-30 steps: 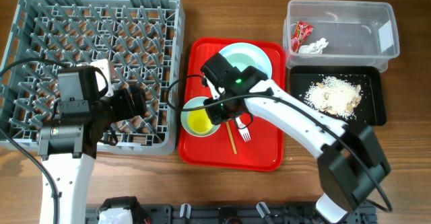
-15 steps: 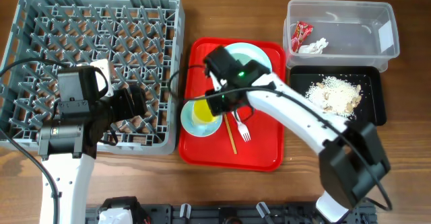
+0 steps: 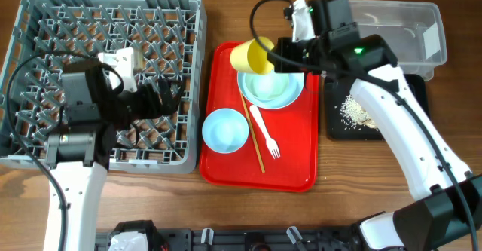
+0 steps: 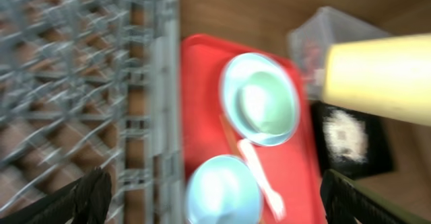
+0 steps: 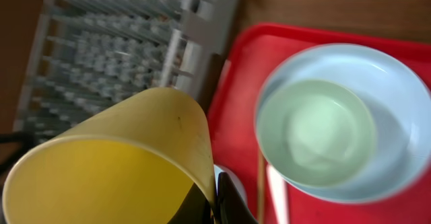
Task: Sort waste into correct bins and load items into the dishwasher rack
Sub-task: 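Hand the yellow cup from the right gripper to the left gripper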
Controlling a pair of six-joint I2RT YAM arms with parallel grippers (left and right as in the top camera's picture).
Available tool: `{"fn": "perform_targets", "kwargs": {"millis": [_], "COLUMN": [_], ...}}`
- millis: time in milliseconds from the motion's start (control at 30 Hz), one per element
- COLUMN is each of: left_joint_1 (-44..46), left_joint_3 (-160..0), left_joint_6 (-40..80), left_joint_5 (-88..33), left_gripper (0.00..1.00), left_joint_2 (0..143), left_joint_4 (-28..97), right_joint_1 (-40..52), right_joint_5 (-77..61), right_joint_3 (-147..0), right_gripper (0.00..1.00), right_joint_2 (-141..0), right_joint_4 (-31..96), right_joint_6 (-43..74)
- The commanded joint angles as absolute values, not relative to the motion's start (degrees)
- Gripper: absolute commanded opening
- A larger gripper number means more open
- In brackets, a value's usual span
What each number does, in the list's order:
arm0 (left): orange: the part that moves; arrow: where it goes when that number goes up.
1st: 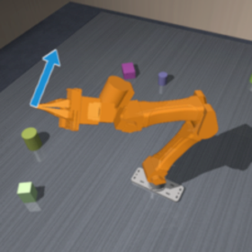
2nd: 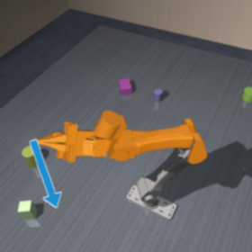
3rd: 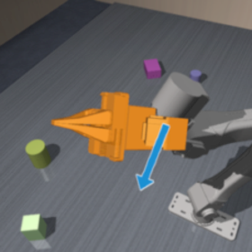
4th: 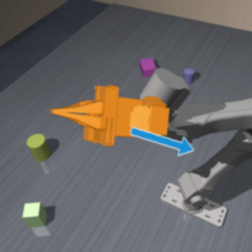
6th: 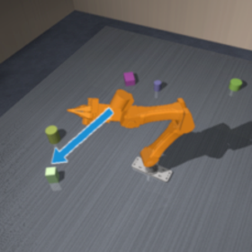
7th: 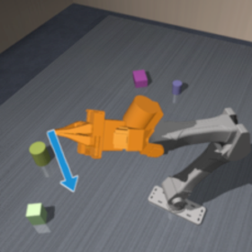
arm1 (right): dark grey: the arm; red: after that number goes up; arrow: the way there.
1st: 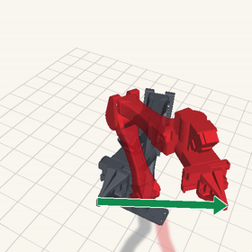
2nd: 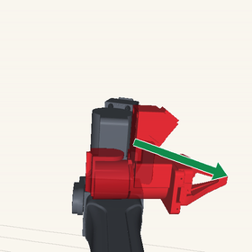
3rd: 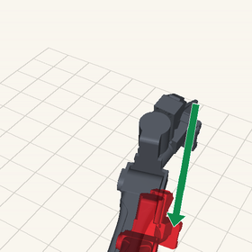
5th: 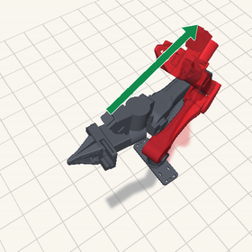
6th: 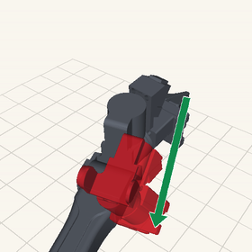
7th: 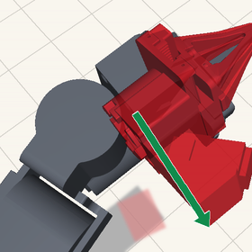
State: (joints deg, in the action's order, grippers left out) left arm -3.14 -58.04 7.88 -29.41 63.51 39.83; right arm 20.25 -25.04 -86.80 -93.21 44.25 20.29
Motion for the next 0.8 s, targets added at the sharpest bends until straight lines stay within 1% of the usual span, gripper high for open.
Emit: {"fn": "perform_targets", "kwargs": {"millis": [0,100,233,400,500,567,667,767], "left_joint_1": [-3.5,-3.5,-3.5,-3.5,-3.5,-3.5,-3.5,-3.5], "left_joint_3": [-58.7,-58.7,-58.7,-58.7,-58.7,-58.7,-58.7,-58.7], "left_joint_6": [8.2,8.2,8.2,8.2,8.2,8.2,8.2,8.4], "left_joint_5": [-43.7,-50.2,-61.8,-75.8,-80.6,-84.4,-90.2,-90.3], "left_gripper": [1.00,1.00,0.98,0.93,0.88,0.87,0.87,0.88], "left_joint_2": [66.3,68.4,71.2,73.0,73.1,73.1,73.1,73.1], "left_joint_4": [35.4,31.4,25.0,14.9,10.9,8.2,4.6,4.2], "right_joint_1": [18.8,18.2,17.7,17.7,17.7,17.7,17.8,17.8], "right_joint_5": [-40.9,-47.0,-54.9,-63.2,-64.8,-66.5,-71.7,-76.7], "right_joint_3": [-86.9,-86.9,-86.9,-86.9,-86.9,-86.9,-86.9,-86.9], "right_gripper": [0.04,0.04,0.04,0.05,0.04,0.04,0.04,0.05], "right_joint_2": [-93.5,-93.5,-93.5,-93.5,-93.5,-93.5,-93.5,-93.5], "right_joint_4": [40.9,39.4,38.2,36.4,35.8,35.5,34.3,32.7], "right_joint_6": [19.6,20.2,21.2,22.4,23.0,22.9,22.9,22.9]}}
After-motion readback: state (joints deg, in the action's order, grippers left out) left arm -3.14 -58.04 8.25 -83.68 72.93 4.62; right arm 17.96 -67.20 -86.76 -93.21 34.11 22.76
